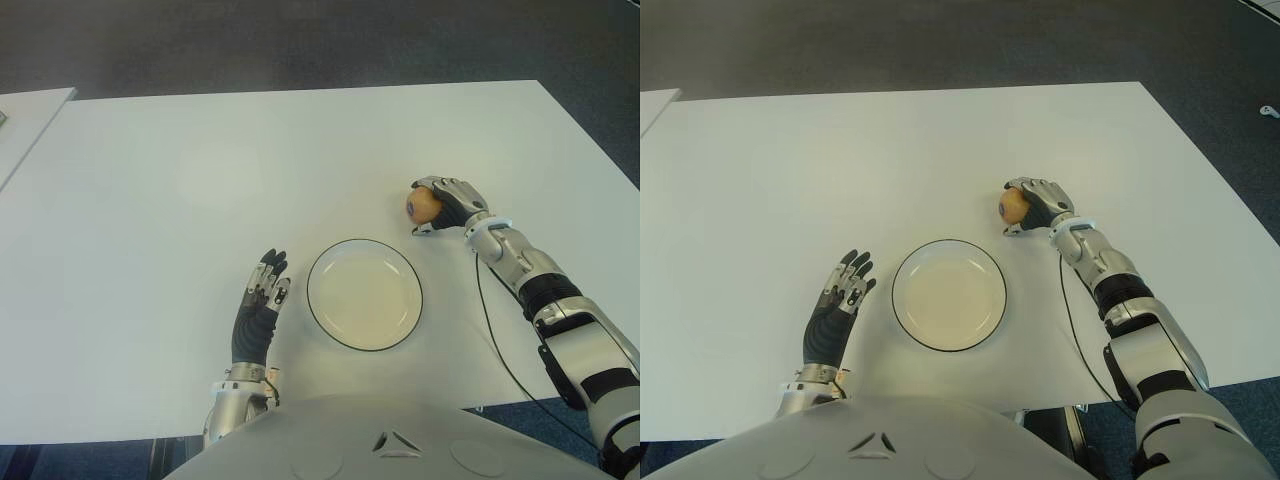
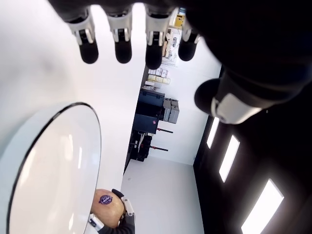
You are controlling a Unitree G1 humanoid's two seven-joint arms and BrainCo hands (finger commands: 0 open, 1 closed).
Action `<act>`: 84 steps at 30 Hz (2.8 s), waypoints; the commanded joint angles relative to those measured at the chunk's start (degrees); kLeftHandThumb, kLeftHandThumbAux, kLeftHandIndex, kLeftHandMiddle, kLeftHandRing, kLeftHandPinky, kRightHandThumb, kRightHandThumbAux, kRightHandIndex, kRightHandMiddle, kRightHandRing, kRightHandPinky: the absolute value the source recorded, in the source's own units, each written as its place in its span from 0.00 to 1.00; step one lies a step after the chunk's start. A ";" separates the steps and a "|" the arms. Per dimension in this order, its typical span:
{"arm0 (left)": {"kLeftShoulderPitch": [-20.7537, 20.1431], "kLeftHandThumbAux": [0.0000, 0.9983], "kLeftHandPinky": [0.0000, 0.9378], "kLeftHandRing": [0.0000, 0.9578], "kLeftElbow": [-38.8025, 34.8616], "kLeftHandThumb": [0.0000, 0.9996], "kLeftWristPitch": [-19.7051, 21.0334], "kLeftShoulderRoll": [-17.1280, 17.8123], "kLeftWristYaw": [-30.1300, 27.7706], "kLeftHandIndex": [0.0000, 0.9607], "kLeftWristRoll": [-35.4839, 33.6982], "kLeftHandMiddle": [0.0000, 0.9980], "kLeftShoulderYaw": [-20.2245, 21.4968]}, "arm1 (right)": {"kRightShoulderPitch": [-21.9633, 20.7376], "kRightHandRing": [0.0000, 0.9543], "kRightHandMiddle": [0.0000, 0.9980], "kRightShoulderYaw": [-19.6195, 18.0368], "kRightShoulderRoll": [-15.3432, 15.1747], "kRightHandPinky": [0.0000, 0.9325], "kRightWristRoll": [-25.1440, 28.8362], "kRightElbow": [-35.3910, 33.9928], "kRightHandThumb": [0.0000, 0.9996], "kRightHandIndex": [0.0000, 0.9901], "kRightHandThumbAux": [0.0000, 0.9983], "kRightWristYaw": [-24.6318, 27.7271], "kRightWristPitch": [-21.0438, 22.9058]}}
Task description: Put the apples into the plate.
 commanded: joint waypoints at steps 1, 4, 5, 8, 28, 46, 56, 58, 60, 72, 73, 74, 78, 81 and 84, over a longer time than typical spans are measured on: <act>0.50 0.52 0.12 0.09 -0.51 0.26 0.57 -2.01 0.23 0.10 -0.05 0.12 -2.13 | 0.80 0.93 0.93 0.77 -0.39 0.95 -0.87 1.00 0.55 0.83 0.78 0.71 0.37; 0.45 0.52 0.13 0.10 -0.44 0.26 0.50 -2.04 0.20 0.10 -0.17 0.12 -2.06 | 0.72 0.93 0.93 0.75 -0.50 0.94 -0.90 1.01 0.55 0.83 0.78 0.59 0.36; 0.41 0.52 0.14 0.10 -0.37 0.26 0.40 -2.08 0.16 0.11 -0.26 0.12 -2.05 | 0.66 0.93 0.93 0.74 -0.53 0.94 -0.96 1.02 0.55 0.83 0.78 0.45 0.39; 0.35 0.52 0.14 0.11 -0.20 0.27 0.10 -2.22 0.06 0.11 -0.53 0.13 -2.06 | 0.49 0.92 0.92 0.70 -0.68 0.94 -1.13 1.01 0.56 0.83 0.78 0.08 0.48; 0.22 0.51 0.11 0.08 -0.07 0.25 0.55 -2.09 0.16 0.07 -0.13 0.10 -2.08 | -0.47 0.92 0.92 -0.15 -1.96 0.93 -0.80 0.23 0.56 0.83 0.78 0.15 -0.29; 0.14 0.51 0.14 0.10 0.06 0.25 0.35 -1.96 0.22 0.08 0.43 0.11 -2.01 | 3.22 0.91 0.89 -7.63 -7.04 0.93 3.59 -18.01 0.65 0.84 0.76 7.48 0.56; -0.07 0.52 0.15 0.11 0.33 0.25 0.39 -1.95 -0.03 0.10 -0.20 0.12 -1.72 | 6.57 0.92 0.90 -11.79 -8.02 0.94 5.91 -28.72 0.67 0.84 0.75 13.27 2.89; -0.09 0.52 0.15 0.11 0.29 0.26 0.39 -1.96 -0.03 0.11 -0.27 0.12 -1.67 | 7.38 0.93 0.90 -12.51 -8.22 0.94 6.06 -31.22 0.67 0.85 0.75 14.26 3.39; -0.14 0.53 0.15 0.11 0.36 0.26 0.13 -2.01 0.03 0.11 -0.16 0.12 -1.61 | 7.94 0.93 0.91 -13.14 -8.50 0.94 6.11 -33.15 0.67 0.85 0.75 15.13 3.55; -0.51 0.53 0.14 0.11 0.79 0.26 -0.16 -1.99 -0.25 0.12 -0.43 0.13 -1.54 | 9.05 0.93 0.91 -14.50 -9.52 0.94 5.42 -36.80 0.68 0.85 0.76 16.92 2.28; -0.51 0.53 0.14 0.11 0.80 0.26 -0.17 -1.98 -0.24 0.11 -0.39 0.13 -1.54 | 9.15 0.93 0.91 -14.62 -9.56 0.94 5.40 -37.15 0.67 0.85 0.76 17.11 2.31; -0.51 0.53 0.14 0.11 0.80 0.26 -0.18 -1.98 -0.23 0.11 -0.37 0.13 -1.54 | 9.22 0.93 0.91 -14.71 -9.57 0.93 5.39 -37.39 0.67 0.85 0.76 17.25 2.34; -0.74 0.53 0.16 0.11 0.93 0.26 0.08 -2.11 -0.22 0.11 -0.75 0.13 -1.36 | 8.91 0.91 0.89 -15.06 -9.27 0.90 6.36 -38.67 0.66 0.83 0.76 19.55 3.23; -0.79 0.53 0.16 0.12 0.88 0.27 0.24 -2.03 -0.14 0.11 -0.63 0.13 -1.31 | 9.00 0.89 0.87 -15.48 -8.90 0.88 7.84 -40.41 0.65 0.81 0.77 22.67 4.57; -0.84 0.53 0.15 0.11 0.88 0.26 0.21 -1.92 -0.07 0.11 -0.36 0.13 -1.24 | 9.50 0.87 0.85 -15.80 -8.67 0.87 8.64 -42.20 0.64 0.79 0.78 24.50 5.62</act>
